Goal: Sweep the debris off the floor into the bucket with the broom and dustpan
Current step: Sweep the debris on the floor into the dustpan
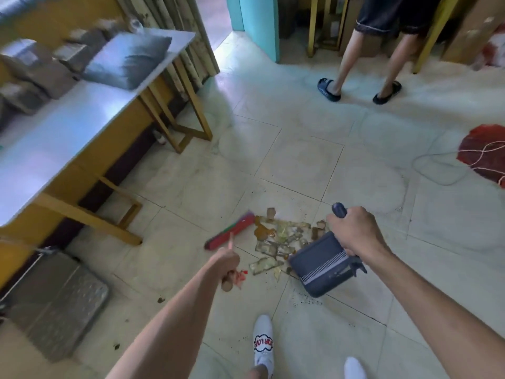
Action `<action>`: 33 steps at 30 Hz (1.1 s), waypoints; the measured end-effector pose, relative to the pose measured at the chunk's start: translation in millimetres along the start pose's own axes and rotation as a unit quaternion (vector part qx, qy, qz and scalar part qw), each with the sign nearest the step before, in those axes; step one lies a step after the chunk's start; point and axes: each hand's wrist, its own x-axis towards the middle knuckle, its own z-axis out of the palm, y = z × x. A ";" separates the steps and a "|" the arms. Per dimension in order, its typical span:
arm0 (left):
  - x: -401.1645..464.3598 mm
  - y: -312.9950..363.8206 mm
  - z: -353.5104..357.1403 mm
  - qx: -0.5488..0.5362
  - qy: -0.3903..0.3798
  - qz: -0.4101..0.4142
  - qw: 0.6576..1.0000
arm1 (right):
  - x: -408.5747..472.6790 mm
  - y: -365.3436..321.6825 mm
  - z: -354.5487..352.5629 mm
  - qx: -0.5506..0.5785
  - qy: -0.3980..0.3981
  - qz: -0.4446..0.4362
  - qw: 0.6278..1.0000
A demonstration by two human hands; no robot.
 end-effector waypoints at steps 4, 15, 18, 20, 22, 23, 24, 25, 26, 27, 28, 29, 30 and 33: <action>-48.1 7.6 23.6 -0.043 -0.015 0.000 0.999 | -6.3 10.8 -5.0 0.010 -0.039 -0.028 0.999; -124.8 -50.2 87.8 -0.194 0.073 -0.092 0.974 | -44.3 32.0 -21.2 0.024 -0.096 -0.067 0.993; -120.2 -31.2 130.8 -0.239 0.075 -0.079 0.965 | -49.5 44.9 -25.7 0.020 -0.092 -0.074 0.993; -125.4 -11.2 163.9 -0.285 0.013 -0.082 0.955 | -52.6 55.7 -34.7 0.025 -0.087 -0.081 0.993; -140.2 6.6 193.4 -0.323 -0.012 -0.064 0.944 | -58.5 70.0 -46.7 0.023 -0.095 -0.086 0.991; -147.1 14.7 200.7 -0.340 -0.035 -0.064 0.938 | -62.1 76.2 -54.1 0.022 -0.098 -0.087 0.991; -154.2 17.4 202.9 -0.343 -0.058 -0.067 0.935 | -65.4 81.7 -61.2 0.022 -0.100 -0.087 0.991; -162.2 15.3 196.4 -0.349 -0.081 -0.064 0.931 | -67.5 86.1 -67.6 0.024 -0.104 -0.087 0.991; -172.6 13.2 180.8 -0.368 -0.105 -0.062 0.922 | -69.0 88.2 -73.7 0.032 -0.106 -0.085 0.990; -180.1 10.1 163.1 -0.388 -0.128 -0.062 0.911 | -70.4 87.3 -80.0 0.043 -0.109 -0.084 0.989; -184.7 5.4 145.0 -0.414 -0.139 -0.067 0.897 | -71.3 84.0 -85.7 0.056 -0.113 -0.083 0.989; -189.5 2.8 126.8 -0.453 -0.142 -0.081 0.876 | -71.7 80.4 -89.7 0.067 -0.116 -0.082 0.988; -194.9 2.5 108.1 -0.493 -0.139 -0.098 0.853 | -71.9 76.4 -92.3 0.077 -0.118 -0.080 0.987; -191.8 6.4 72.7 -0.503 -0.141 -0.103 0.847 | -73.7 68.0 -92.1 0.085 -0.123 -0.077 0.986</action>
